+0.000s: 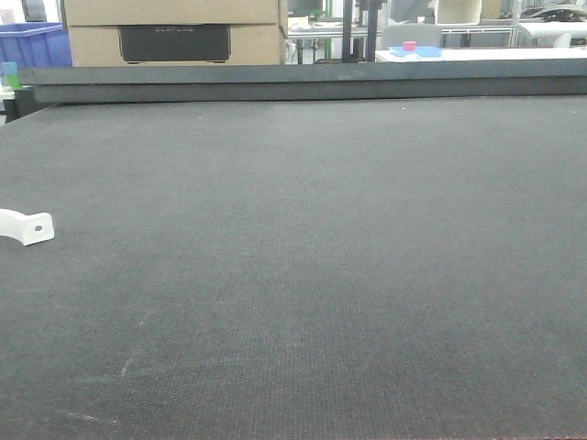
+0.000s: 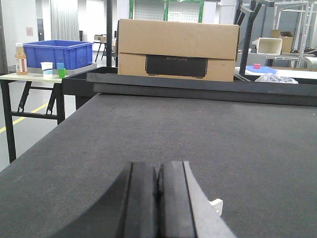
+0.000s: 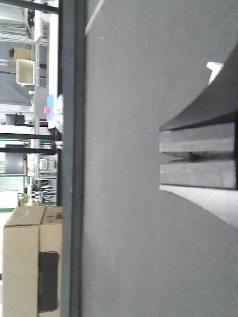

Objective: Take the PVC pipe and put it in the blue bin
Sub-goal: 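Move both grippers down toward the white C-shaped pipe clamp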

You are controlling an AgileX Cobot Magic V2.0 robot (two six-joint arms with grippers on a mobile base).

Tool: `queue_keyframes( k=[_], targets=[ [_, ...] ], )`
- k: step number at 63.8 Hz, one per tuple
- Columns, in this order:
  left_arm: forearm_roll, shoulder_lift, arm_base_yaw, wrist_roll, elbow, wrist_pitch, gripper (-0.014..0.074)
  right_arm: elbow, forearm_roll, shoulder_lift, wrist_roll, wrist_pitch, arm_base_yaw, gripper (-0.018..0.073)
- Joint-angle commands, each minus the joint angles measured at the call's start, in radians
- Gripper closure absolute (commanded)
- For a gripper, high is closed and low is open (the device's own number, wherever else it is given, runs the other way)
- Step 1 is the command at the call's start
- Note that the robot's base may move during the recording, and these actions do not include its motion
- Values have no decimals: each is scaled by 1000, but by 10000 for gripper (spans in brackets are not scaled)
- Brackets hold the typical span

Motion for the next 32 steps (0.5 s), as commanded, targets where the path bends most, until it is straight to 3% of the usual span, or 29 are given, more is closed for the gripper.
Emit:
queue_keyframes(
  k=[1, 6, 17, 23, 32],
  targets=[
    [-4, -4, -7, -7, -3, -29, 707, -9, -8, -3, -10, -126, -3, 727],
    [-11, -4, -7, -7, -3, -77, 707, -9, -1, -3, -10, -250, -2, 727],
    [29, -4, -7, -7, -67, -102, 707, -100, 20, -3, -10, -257, -2, 727],
    [76, -4, -7, -7, -167, -54, 707, -191, 20, -3, -10, -254, -2, 727],
    [71, 10, -7, -7, -370, 118, 707, -306, 20, 1, -10, -250, -2, 727]
  ],
)
